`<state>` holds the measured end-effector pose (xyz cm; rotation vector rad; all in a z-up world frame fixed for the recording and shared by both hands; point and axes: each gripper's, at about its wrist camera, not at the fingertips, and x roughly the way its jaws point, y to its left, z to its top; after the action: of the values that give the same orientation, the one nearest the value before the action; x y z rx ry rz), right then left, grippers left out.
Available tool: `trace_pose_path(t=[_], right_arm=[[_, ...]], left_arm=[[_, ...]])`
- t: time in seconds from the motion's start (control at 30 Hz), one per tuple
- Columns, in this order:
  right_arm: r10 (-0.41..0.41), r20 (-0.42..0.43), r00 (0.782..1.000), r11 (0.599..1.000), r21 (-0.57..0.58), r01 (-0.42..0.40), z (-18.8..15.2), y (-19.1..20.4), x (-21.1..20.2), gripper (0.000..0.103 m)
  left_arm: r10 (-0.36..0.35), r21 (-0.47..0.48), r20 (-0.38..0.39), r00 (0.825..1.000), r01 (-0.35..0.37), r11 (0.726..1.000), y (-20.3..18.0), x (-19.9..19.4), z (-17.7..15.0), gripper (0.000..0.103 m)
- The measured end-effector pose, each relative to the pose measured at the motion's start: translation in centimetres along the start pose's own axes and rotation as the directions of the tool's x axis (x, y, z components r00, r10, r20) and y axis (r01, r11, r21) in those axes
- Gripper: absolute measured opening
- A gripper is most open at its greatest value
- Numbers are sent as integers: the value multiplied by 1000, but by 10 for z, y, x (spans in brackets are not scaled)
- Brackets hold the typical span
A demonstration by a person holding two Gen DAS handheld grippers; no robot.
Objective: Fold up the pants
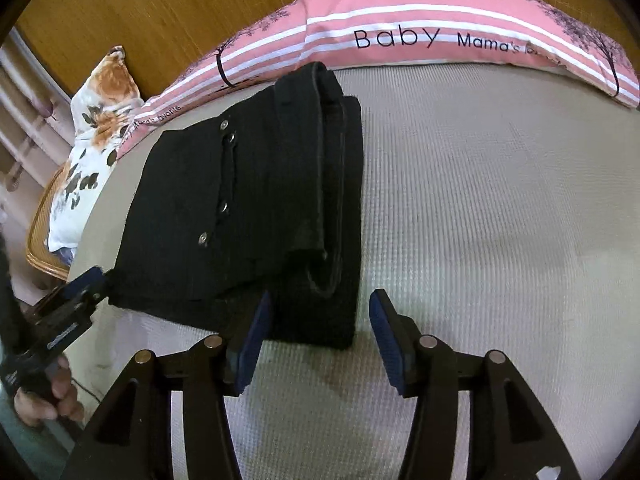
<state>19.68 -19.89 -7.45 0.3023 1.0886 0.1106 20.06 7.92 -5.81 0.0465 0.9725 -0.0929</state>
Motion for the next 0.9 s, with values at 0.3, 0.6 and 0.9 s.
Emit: trace_pose_path(t=[0.3,0.6,0.9], right_arm=[[-49,113,992,995,-79,58,-15,42,-43,69],[-107,209,972,982,-132,136,-52,79,-84,94],[-135,251,959,969,-168,180,-76,96,-100,98]], left_arm=[[60,-30,32,998,-59,998,-6,-57,-31,60],[86,-66,65,994,-82,994,-15,-94,-57,60],[79,-57,90,993,-74,996,-24,-112,-66,60]])
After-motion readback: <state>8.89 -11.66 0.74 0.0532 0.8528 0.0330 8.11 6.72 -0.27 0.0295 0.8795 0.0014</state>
